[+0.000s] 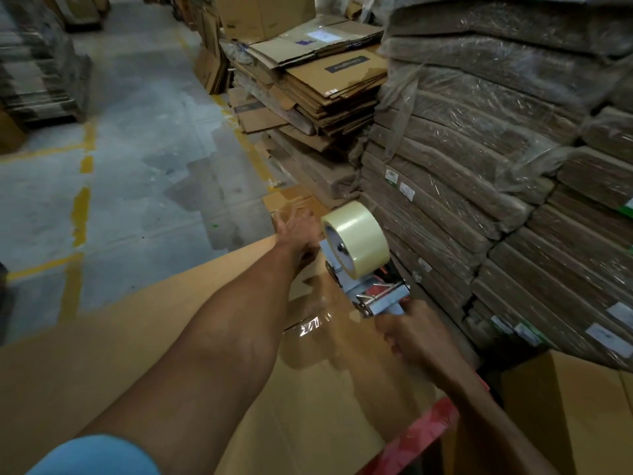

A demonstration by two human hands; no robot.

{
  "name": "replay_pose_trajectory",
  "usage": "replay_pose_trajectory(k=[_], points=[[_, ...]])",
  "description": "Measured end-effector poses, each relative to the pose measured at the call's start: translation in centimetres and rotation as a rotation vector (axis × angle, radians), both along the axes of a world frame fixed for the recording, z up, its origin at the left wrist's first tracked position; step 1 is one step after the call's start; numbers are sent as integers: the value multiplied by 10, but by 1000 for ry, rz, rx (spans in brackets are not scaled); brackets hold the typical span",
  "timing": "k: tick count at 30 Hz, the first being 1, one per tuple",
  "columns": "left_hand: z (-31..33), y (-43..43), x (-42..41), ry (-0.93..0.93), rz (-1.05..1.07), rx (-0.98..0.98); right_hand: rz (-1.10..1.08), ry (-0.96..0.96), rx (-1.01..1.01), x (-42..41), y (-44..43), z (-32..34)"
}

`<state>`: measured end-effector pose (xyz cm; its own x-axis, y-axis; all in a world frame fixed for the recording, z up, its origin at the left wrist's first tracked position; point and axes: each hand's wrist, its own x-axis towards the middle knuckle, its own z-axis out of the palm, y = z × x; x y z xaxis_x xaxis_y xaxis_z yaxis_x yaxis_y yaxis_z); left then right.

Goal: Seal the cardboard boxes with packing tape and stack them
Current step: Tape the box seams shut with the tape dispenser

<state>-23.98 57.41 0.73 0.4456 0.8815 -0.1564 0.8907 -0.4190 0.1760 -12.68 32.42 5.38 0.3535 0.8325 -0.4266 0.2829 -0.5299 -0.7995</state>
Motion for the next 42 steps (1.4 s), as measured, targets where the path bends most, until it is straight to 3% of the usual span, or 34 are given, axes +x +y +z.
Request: replay_pose_trajectory(k=[6, 9, 11, 15, 22, 28, 31, 36, 39, 42], points=[[-1, -2, 9, 15, 148, 23, -81, 102, -42, 10, -68, -2], [-2, -38, 16, -153, 204, 185, -81, 79, -49, 9, -74, -10], [-6, -68, 21, -252, 200, 99, -134, 96, -41, 7, -72, -10], [-21, -97, 14, -124, 159, 56, -62, 82, -31, 9, -66, -11], [-17, -54, 7, -32, 223, 61, -62, 42, 4, 4, -22, 0], [-17, -46, 8, -17, 263, 75, -8, -8, 25, 18, -19, 5], [-15, -50, 10, -51, 281, 80, 99, -113, -64, 36, -49, -1], [-14, -49, 10, -54, 286, 97, -113, 36, -92, 46, -87, -14], [-11, -77, 17, -162, 172, 148, -117, 45, -84, 43, -87, -9], [-22, -118, 25, -117, -244, 222, -82, 33, -66, 43, -88, -5]])
